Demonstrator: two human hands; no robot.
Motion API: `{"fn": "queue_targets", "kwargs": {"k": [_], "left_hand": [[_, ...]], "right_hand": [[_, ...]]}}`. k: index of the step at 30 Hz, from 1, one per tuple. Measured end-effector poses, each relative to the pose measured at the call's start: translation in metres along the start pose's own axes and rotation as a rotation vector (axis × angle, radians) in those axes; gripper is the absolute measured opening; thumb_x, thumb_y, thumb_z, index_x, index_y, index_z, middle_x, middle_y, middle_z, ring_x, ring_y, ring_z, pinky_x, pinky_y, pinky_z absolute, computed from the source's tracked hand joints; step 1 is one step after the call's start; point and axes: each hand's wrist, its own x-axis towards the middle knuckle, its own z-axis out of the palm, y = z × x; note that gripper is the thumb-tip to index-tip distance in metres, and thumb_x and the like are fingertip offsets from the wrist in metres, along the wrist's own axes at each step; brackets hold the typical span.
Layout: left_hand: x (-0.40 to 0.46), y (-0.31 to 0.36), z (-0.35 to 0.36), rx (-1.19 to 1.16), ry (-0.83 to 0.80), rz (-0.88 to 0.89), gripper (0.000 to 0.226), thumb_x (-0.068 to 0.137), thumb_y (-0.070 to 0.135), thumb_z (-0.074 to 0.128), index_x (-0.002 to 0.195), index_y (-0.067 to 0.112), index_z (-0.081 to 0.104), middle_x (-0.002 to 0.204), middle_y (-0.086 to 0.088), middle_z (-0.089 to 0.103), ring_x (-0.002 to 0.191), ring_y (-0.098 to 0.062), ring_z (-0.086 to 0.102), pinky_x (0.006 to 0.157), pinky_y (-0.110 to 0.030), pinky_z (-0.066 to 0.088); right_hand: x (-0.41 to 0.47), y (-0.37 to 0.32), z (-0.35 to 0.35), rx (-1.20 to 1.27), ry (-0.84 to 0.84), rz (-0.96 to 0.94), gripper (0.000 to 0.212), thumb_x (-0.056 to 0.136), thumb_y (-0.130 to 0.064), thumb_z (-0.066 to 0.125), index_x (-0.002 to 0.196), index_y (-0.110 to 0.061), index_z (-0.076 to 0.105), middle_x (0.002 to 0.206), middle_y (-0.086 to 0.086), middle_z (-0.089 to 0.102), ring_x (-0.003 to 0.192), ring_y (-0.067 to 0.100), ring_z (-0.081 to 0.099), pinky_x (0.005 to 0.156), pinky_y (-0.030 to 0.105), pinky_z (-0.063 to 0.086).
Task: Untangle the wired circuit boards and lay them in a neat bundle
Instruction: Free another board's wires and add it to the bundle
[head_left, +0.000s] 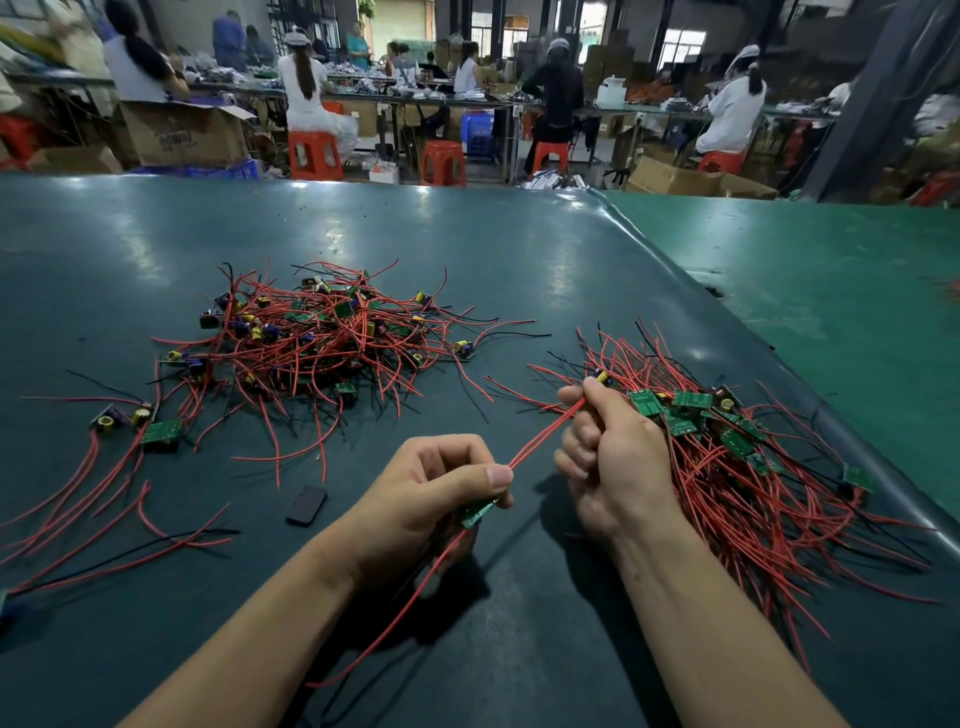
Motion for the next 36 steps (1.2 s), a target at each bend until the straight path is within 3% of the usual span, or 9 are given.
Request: {"fn": "queue_targets", "kwargs": {"k": [7, 14, 18, 23, 25, 27, 29, 33, 36], "left_hand": [[0.0, 0.008, -0.009, -0.237, 0.126, 0.029, 0.02, 0.07, 0.024, 0.071, 0.065, 0.006, 0.062, 0.032, -0.002, 0.035, 0.021, -0.008, 0.028, 0.038, -0.012, 0.026], [0.007, 0.027, 0.004, -0.206, 0.37, 0.067, 0.032, 0.084, 0.035, 0.052, 0.099, 0.009, 0.063, 0.063, -0.003, 0.058, 0.042, -0.009, 0.044, 0.035, -0.018, 0.037], [0.03, 0.056, 0.032, 0.046, 0.358, 0.034, 0.023, 0.09, 0.032, 0.059, 0.091, 0.009, 0.062, 0.054, 0.0, 0.058, 0.041, -0.008, 0.045, 0.036, -0.017, 0.036], [0.088, 0.081, 0.084, -0.105, 0.343, -0.01, 0.028, 0.098, 0.025, 0.057, 0.082, 0.002, 0.056, 0.051, -0.004, 0.062, 0.034, -0.006, 0.044, 0.036, -0.015, 0.041], [0.103, 0.069, 0.103, -0.114, 0.331, -0.136, 0.037, 0.101, 0.028, 0.052, 0.082, -0.003, 0.054, 0.056, -0.014, 0.064, 0.032, -0.011, 0.047, 0.035, -0.017, 0.043], [0.109, 0.046, 0.107, 0.238, 0.282, -0.239, 0.05, 0.1, 0.041, 0.049, 0.089, -0.007, 0.059, 0.071, -0.022, 0.069, 0.04, -0.021, 0.057, 0.045, -0.026, 0.054], [0.109, 0.029, 0.097, 0.612, 0.311, -0.175, 0.056, 0.098, 0.046, 0.048, 0.085, -0.005, 0.067, 0.077, -0.018, 0.073, 0.054, -0.027, 0.067, 0.064, -0.036, 0.061], [0.094, 0.026, 0.06, 0.891, 0.482, 0.077, 0.054, 0.089, 0.051, 0.047, 0.074, 0.004, 0.07, 0.071, -0.01, 0.072, 0.075, -0.029, 0.069, 0.077, -0.038, 0.056], [0.074, 0.021, 0.027, 1.03, 0.582, 0.141, 0.04, 0.091, 0.044, 0.054, 0.077, 0.011, 0.07, 0.075, -0.004, 0.072, 0.079, -0.026, 0.067, 0.078, -0.038, 0.052]], "right_hand": [[0.009, 0.01, -0.005, -0.041, 0.141, -0.067, 0.035, 0.104, -0.022, 0.042, 0.078, -0.008, 0.06, 0.05, -0.001, 0.039, 0.03, 0.006, 0.027, 0.034, 0.013, 0.022], [-0.009, 0.044, -0.004, -1.256, -0.231, -0.556, 0.037, 0.094, -0.038, 0.059, 0.073, -0.009, 0.066, 0.065, 0.006, 0.066, 0.068, 0.031, 0.061, 0.063, 0.039, 0.047], [-0.008, 0.037, -0.006, -1.201, -0.21, -0.536, 0.038, 0.094, -0.035, 0.058, 0.064, -0.013, 0.057, 0.062, 0.01, 0.064, 0.067, 0.035, 0.058, 0.063, 0.042, 0.047], [-0.016, 0.029, -0.002, -1.272, -0.207, -0.448, 0.036, 0.091, -0.027, 0.057, 0.06, -0.009, 0.057, 0.069, 0.016, 0.067, 0.072, 0.033, 0.063, 0.061, 0.034, 0.044], [-0.016, 0.025, -0.003, -1.339, -0.245, -0.418, 0.022, 0.093, -0.019, 0.054, 0.078, -0.01, 0.068, 0.096, 0.021, 0.071, 0.095, 0.034, 0.064, 0.076, 0.037, 0.046], [-0.017, 0.025, -0.006, -1.457, -0.333, -0.331, 0.031, 0.097, -0.014, 0.052, 0.124, -0.002, 0.061, 0.135, 0.021, 0.056, 0.127, 0.03, 0.05, 0.104, 0.037, 0.036], [-0.02, 0.031, -0.009, -1.54, -0.381, -0.316, 0.042, 0.097, -0.018, 0.054, 0.136, -0.005, 0.052, 0.146, 0.013, 0.048, 0.136, 0.026, 0.041, 0.111, 0.035, 0.027], [-0.019, 0.031, -0.006, -1.338, -0.295, -0.404, 0.034, 0.087, -0.032, 0.052, 0.1, -0.006, 0.069, 0.108, 0.021, 0.069, 0.105, 0.041, 0.061, 0.078, 0.04, 0.047], [-0.015, 0.032, -0.005, -1.355, -0.275, -0.515, 0.033, 0.088, -0.035, 0.054, 0.078, -0.005, 0.064, 0.085, 0.023, 0.069, 0.084, 0.047, 0.058, 0.063, 0.044, 0.04]]}}
